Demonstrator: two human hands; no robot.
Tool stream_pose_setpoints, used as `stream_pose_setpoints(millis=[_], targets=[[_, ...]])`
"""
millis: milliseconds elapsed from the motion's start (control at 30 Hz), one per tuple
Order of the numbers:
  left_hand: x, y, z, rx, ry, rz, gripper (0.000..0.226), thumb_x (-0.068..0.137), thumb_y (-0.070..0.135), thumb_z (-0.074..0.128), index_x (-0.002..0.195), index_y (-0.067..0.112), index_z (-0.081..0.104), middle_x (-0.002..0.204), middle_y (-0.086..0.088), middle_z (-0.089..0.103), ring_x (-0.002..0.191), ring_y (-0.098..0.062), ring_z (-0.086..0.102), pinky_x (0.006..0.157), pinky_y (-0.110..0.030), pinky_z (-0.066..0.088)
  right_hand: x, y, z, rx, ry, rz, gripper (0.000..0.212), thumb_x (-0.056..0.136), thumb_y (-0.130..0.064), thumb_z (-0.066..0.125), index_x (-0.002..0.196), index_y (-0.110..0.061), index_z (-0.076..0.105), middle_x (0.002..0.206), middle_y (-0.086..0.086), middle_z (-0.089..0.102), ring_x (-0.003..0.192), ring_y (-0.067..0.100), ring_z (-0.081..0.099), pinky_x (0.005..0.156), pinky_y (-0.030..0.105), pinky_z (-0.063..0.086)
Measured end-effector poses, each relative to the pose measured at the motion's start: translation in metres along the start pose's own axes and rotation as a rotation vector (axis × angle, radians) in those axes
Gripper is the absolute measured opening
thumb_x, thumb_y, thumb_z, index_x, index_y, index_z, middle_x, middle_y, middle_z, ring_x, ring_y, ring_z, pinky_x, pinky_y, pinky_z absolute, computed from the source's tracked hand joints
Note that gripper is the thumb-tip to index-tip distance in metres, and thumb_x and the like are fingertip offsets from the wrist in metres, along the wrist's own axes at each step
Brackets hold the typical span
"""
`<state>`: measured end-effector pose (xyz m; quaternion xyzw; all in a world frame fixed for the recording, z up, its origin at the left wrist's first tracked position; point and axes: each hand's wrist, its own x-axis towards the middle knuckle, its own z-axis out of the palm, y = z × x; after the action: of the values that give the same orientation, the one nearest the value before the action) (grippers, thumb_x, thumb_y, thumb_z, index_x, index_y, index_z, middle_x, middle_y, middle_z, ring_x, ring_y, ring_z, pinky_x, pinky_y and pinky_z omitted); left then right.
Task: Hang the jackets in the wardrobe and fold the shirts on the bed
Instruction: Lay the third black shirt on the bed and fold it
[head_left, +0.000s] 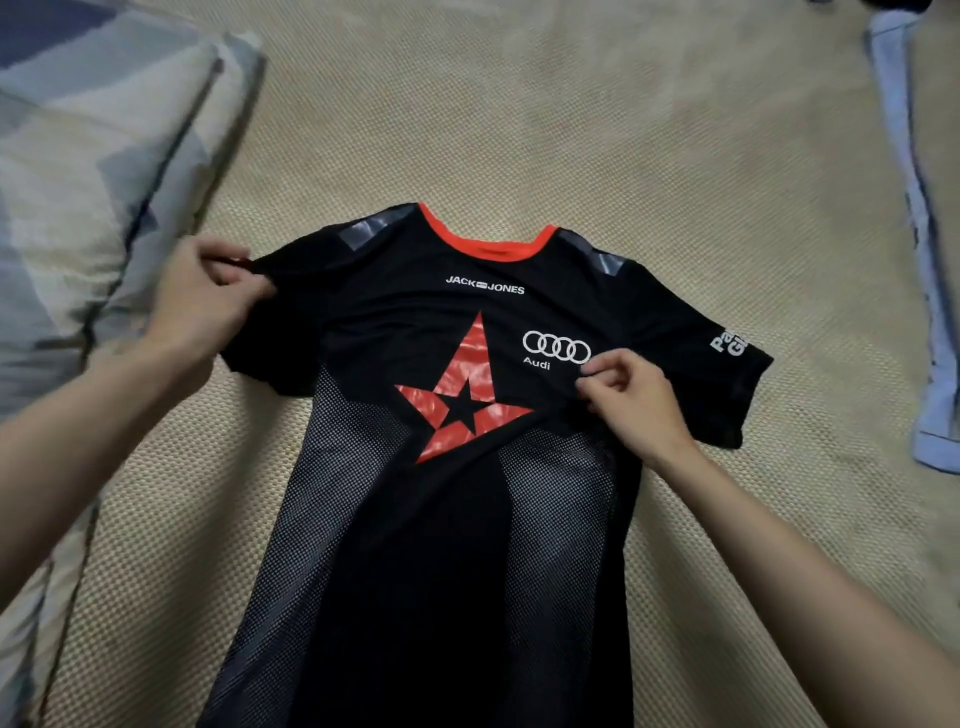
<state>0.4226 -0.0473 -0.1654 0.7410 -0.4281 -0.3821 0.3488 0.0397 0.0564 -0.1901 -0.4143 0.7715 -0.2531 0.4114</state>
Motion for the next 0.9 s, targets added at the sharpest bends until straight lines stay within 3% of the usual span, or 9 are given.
stream_pose_setpoints(millis=[133, 233, 300, 433, 500, 633, 700, 800, 900], targets=[[-0.073, 0.064, 0.074, -0.007, -0.364, 0.329, 0.03, 0.08, -0.005, 0.072, 0.099, 0.016, 0.06, 0.075, 0.0, 0.061, 0.065, -0.008, 0.057, 0.065, -0.017, 0.048, -0.024, -0.053, 0.033, 0.608, -0.45, 0.092, 0.049, 0.077, -0.025, 0.077, 0.122, -0.016, 0.061, 0.112, 0.012, 0.076, 0.098, 0.021, 0.074, 0.085, 0.035, 0.059], [-0.109, 0.095, 0.125, -0.029, -0.809, 0.315, 0.022, 0.084, -0.007, 0.067, 0.1, 0.009, 0.067, 0.087, -0.008, 0.072, 0.079, -0.014, 0.07, 0.077, -0.023, 0.055, -0.031, -0.062, 0.042, 0.844, -0.578, 0.083, 0.054, 0.083, -0.009, 0.066, 0.135, -0.012, 0.054, 0.111, 0.007, 0.074, 0.097, 0.019, 0.072, 0.081, 0.032, 0.058], [-0.103, 0.101, 0.138, -0.039, -0.88, 0.282, 0.022, 0.087, -0.01, 0.06, 0.099, 0.005, 0.069, 0.094, -0.016, 0.075, 0.091, -0.021, 0.074, 0.086, -0.026, 0.056, -0.032, -0.049, 0.042, 0.867, -0.458, 0.151, 0.04, 0.087, 0.0, 0.066, 0.125, -0.011, 0.06, 0.105, 0.007, 0.074, 0.095, 0.02, 0.071, 0.08, 0.033, 0.058], [-0.044, 0.081, 0.14, 0.136, -0.646, 0.337, 0.046, 0.078, -0.023, 0.041, 0.09, 0.015, 0.064, 0.09, -0.011, 0.07, 0.093, -0.03, 0.071, 0.088, -0.031, 0.057, -0.021, -0.013, 0.05, 0.922, -0.25, 0.382, 0.01, 0.091, -0.013, 0.071, 0.1, -0.014, 0.066, 0.105, 0.006, 0.078, 0.096, 0.02, 0.075, 0.08, 0.034, 0.062], [-0.011, 0.068, 0.137, 0.438, -0.604, 0.45, 0.051, 0.074, -0.019, 0.041, 0.103, 0.015, 0.065, 0.102, -0.006, 0.067, 0.102, -0.028, 0.066, 0.082, -0.023, 0.052, -0.015, -0.007, 0.065, 0.879, -0.199, 0.449, 0.025, 0.091, -0.024, 0.074, 0.112, -0.013, 0.068, 0.106, 0.003, 0.079, 0.099, 0.019, 0.076, 0.088, 0.039, 0.061], [0.045, 0.071, 0.139, 1.294, -0.697, 0.81, 0.066, 0.078, 0.007, 0.061, 0.14, 0.024, 0.047, 0.137, -0.003, 0.055, 0.13, -0.028, 0.05, 0.107, -0.046, 0.038, 0.003, -0.01, 0.097, 0.803, 0.113, 0.389, 0.013, 0.095, -0.024, 0.069, 0.103, -0.013, 0.072, 0.106, 0.006, 0.077, 0.104, 0.025, 0.073, 0.096, 0.045, 0.058], [0.059, 0.079, 0.145, 1.506, -0.719, 0.88, 0.07, 0.084, 0.021, 0.068, 0.147, 0.025, 0.039, 0.145, -0.003, 0.048, 0.136, -0.027, 0.044, 0.112, -0.046, 0.031, 0.008, -0.012, 0.107, 0.76, 0.225, 0.365, 0.026, 0.098, -0.027, 0.064, 0.118, -0.01, 0.068, 0.117, 0.005, 0.073, 0.112, 0.021, 0.068, 0.104, 0.043, 0.053], [0.071, 0.086, 0.156, 1.526, -0.716, 0.917, 0.08, 0.084, 0.027, 0.072, 0.152, 0.029, 0.03, 0.153, -0.003, 0.039, 0.14, -0.027, 0.041, 0.114, -0.046, 0.027, 0.009, -0.015, 0.11, 0.704, 0.308, 0.307, 0.034, 0.102, -0.027, 0.056, 0.134, -0.013, 0.06, 0.13, 0.0, 0.066, 0.122, 0.015, 0.061, 0.111, 0.033, 0.045], [0.077, 0.094, 0.165, 1.47, -0.753, 0.787, 0.053, 0.087, 0.026, 0.071, 0.136, 0.024, 0.048, 0.122, 0.0, 0.062, 0.116, -0.026, 0.058, 0.095, -0.04, 0.039, 0.01, -0.015, 0.101, 0.609, 0.397, 0.231, 0.04, 0.106, -0.024, 0.052, 0.142, -0.008, 0.053, 0.139, 0.006, 0.061, 0.13, 0.019, 0.056, 0.104, 0.012, 0.035]])
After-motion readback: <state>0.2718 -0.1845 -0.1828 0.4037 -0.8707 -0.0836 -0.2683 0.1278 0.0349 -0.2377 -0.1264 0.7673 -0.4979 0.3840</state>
